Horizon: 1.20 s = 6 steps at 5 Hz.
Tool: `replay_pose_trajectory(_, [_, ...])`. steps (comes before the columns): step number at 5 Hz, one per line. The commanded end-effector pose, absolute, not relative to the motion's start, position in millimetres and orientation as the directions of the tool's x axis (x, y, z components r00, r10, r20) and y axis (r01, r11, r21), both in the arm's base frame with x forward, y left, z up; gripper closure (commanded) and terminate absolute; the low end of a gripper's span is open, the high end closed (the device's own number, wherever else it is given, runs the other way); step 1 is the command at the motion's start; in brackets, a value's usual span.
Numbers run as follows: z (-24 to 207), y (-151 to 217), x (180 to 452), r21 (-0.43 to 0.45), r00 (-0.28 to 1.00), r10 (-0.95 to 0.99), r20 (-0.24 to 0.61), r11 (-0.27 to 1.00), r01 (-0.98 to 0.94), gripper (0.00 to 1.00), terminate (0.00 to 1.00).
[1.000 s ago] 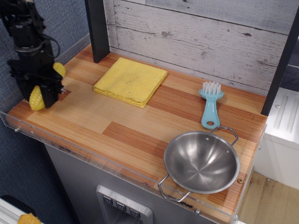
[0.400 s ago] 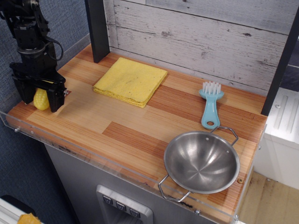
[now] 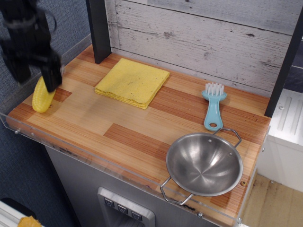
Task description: Pick up the corn and place it on the front left edge of the table
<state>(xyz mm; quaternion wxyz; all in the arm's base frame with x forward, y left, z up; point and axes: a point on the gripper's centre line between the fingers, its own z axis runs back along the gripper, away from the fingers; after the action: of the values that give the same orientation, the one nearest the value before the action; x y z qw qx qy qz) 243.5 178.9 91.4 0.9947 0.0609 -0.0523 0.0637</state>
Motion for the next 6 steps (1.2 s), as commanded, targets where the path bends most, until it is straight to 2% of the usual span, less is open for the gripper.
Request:
replay_pose_trajectory(1, [151.1, 123.7, 237.9, 0.089, 0.977, 0.023, 0.214, 0.995, -0.043, 0.00, 0.00])
replay_pose_trajectory(3, [151.4, 79.8, 242.2, 0.051, 0.983, -0.016, 0.182, 0.999, 0.007, 0.00, 0.00])
replay_pose_trajectory(6, [150.9, 77.4, 228.3, 0.050, 0.986, 0.036, 0.164, 0.998, -0.045, 0.00, 0.00])
